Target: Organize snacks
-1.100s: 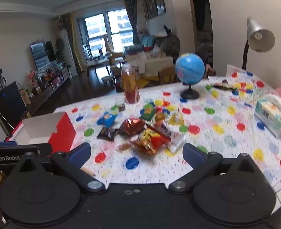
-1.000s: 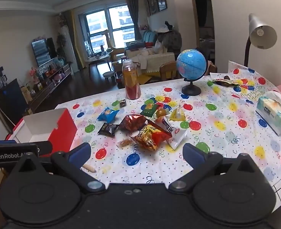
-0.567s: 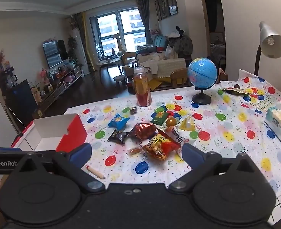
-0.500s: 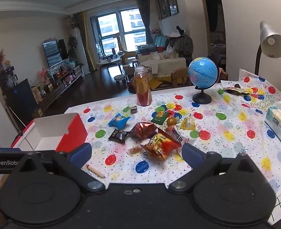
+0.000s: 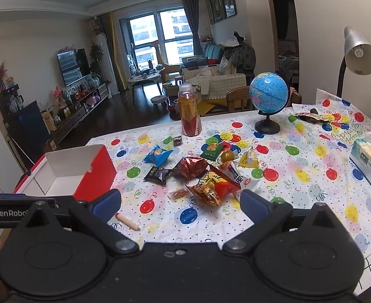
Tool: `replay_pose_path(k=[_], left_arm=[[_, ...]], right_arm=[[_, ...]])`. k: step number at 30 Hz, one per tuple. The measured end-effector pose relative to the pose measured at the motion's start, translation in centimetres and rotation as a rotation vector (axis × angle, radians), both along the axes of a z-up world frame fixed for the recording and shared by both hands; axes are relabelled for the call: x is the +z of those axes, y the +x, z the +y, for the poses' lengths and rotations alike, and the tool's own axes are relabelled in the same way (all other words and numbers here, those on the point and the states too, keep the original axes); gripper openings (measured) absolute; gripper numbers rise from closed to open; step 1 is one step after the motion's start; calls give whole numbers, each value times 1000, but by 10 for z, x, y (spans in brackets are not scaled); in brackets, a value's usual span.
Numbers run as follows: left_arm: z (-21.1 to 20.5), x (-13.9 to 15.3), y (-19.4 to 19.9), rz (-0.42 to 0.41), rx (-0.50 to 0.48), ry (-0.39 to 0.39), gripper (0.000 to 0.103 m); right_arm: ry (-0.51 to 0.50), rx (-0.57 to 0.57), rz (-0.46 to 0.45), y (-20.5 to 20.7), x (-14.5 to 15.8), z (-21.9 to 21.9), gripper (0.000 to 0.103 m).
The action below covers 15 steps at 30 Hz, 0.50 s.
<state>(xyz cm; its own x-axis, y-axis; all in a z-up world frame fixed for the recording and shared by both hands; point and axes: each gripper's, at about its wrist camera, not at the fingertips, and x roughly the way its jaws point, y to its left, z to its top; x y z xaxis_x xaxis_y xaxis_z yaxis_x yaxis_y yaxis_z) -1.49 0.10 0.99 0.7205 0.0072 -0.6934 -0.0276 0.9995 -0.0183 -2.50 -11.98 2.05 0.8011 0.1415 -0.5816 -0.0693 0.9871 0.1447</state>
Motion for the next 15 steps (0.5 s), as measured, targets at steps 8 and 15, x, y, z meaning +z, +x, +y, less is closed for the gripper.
replay_pose_path(k=[8,15], left_arm=[[-3,0,-2,4,-8,-4,94],[-5,3,3,5,-15,-5,94]], right_arm=[[2,-12,7,-1,-1,-1,101],[1,-11,5,-1,-1,-1,101]])
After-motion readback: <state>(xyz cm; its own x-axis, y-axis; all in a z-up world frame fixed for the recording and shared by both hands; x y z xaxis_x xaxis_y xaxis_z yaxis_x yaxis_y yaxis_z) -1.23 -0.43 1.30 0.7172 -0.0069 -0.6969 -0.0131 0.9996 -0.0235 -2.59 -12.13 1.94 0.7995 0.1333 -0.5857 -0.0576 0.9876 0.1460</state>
